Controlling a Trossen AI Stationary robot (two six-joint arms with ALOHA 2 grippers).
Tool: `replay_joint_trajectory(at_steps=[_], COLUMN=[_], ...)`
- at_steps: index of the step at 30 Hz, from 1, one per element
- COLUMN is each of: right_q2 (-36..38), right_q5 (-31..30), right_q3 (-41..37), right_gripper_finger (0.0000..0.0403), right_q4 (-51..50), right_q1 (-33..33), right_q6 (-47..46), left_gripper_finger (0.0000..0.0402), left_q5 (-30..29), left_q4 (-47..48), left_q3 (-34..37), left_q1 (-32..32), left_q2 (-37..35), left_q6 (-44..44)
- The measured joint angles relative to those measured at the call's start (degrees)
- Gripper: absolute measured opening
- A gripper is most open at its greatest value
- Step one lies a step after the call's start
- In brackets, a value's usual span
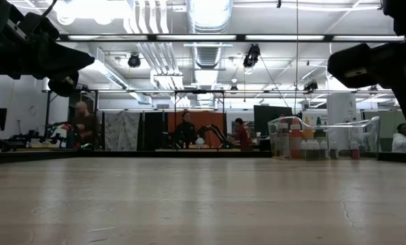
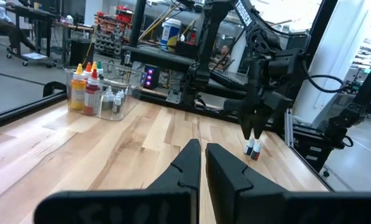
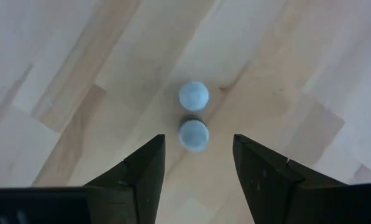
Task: Pick & Place food coloring
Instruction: Put the small blue food coloring bottle into the bin
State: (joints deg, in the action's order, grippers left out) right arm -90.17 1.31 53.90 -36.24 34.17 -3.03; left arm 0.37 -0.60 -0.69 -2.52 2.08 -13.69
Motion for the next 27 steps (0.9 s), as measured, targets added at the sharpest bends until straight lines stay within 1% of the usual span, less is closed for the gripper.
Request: replay_joint_trajectory(at_steps=[9,18,27], right_q2=[0.0,0.0,0.0], right_q5=[0.0,0.0,0.0], right_q3=[-1.9,-4.4,-4.9], right_gripper_finger=[0.0177,0.0171,0.0171], right_q4=[2.1,6.8,8.2], right_q1=[0.5,0.5,0.5], right_q6=[0.0,-0.3,0.0], left_gripper_finger=[0.0,0.0,0.0], left_q5=[0.0,0.0,0.0], left_q4=[0.0,0.0,0.0], left_q3=[0.0,0.0,0.0], left_q1=[0.0,0.0,0.0], left_q2=[0.0,0.0,0.0], left_q6=[0.0,0.0,0.0])
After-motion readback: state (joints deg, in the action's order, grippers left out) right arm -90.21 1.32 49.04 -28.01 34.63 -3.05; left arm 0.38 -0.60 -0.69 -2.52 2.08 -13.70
